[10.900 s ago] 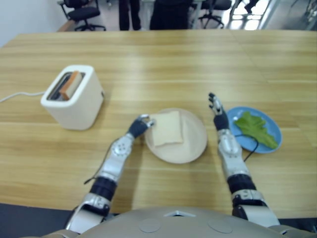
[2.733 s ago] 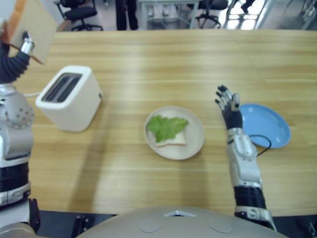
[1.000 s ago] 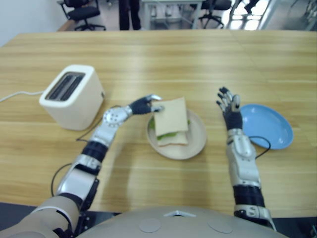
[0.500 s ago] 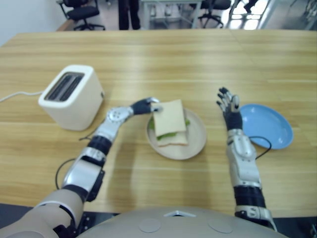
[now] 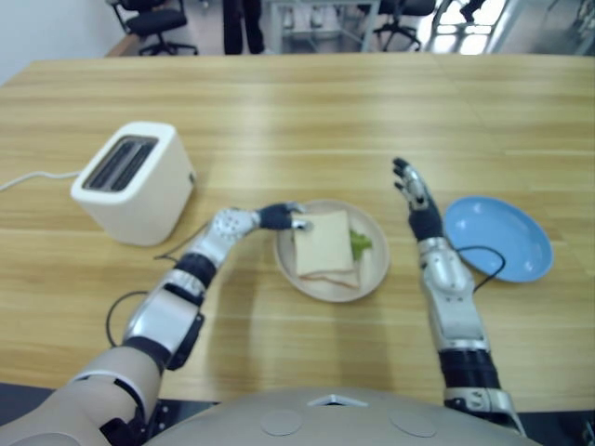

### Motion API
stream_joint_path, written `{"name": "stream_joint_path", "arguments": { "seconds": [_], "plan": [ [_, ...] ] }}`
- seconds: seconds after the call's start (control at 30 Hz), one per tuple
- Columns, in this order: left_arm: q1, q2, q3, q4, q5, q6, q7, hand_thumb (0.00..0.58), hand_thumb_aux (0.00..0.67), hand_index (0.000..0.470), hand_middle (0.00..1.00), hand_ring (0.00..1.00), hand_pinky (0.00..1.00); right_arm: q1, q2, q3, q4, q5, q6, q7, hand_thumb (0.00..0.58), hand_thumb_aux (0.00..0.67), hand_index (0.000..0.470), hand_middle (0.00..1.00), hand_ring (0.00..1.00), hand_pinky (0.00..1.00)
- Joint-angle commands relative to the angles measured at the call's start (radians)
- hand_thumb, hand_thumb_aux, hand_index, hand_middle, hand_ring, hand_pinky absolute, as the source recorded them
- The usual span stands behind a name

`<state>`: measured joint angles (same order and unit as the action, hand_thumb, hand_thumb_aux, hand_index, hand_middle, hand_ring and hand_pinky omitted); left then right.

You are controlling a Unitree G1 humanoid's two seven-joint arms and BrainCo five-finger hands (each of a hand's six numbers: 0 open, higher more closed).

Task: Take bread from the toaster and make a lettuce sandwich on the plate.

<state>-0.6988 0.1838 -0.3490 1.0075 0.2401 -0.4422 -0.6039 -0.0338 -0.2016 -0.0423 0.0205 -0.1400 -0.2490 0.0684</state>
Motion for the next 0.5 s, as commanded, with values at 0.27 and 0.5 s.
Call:
{"name": "stream_joint_path", "arguments": {
  "seconds": [0.27, 0.5],
  "plan": [
    [-0.005, 0.003, -0.065, 0.085, 0.117, 0.018, 0.077, 0.580, 0.670, 0.460, 1.00, 1.00, 1.00, 0.069, -0.220, 0.290, -0.137, -0.707, -0.076, -0.109, 0.000, 0.000, 0.000, 0.00, 0.00, 0.00],
    [-0.012, -0.002, -0.082, 0.113, 0.150, 0.020, 0.116, 0.580, 0.670, 0.460, 1.00, 1.00, 1.00, 0.141, -0.313, 0.359, -0.255, -0.923, -0.038, -0.074, 0.000, 0.000, 0.000, 0.00, 0.00, 0.00]
  ]
}}
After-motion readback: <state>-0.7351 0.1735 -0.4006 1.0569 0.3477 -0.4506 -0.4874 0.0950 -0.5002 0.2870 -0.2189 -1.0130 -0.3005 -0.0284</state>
